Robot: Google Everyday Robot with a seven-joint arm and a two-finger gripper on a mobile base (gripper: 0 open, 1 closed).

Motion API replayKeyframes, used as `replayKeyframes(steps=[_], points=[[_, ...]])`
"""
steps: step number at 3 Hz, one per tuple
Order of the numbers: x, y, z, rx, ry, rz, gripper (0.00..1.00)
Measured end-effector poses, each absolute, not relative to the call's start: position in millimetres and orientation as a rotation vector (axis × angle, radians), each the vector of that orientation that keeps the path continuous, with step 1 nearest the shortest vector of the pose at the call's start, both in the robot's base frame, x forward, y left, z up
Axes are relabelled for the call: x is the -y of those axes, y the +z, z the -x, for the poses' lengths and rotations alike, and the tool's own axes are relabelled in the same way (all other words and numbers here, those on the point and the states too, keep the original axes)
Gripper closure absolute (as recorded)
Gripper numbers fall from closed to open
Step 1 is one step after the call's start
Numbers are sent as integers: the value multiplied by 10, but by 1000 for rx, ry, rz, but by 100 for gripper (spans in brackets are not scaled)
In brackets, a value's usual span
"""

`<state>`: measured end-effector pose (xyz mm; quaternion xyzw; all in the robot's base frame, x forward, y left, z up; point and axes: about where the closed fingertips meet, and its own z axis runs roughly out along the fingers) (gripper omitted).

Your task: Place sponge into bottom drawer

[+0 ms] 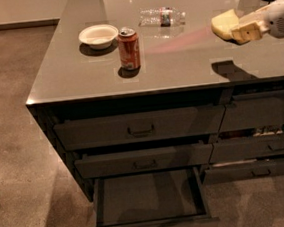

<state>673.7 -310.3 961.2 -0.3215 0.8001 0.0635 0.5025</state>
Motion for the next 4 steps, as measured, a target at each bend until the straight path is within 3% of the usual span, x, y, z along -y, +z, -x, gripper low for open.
replayKeyframes(steps=[1, 3, 4], points=[[3290, 9420, -6124, -1914, 190, 831, 100], [3210, 9270, -5940, -1905, 247, 928, 100], [3217, 8602, -5063, -1911, 396, 1199, 100]])
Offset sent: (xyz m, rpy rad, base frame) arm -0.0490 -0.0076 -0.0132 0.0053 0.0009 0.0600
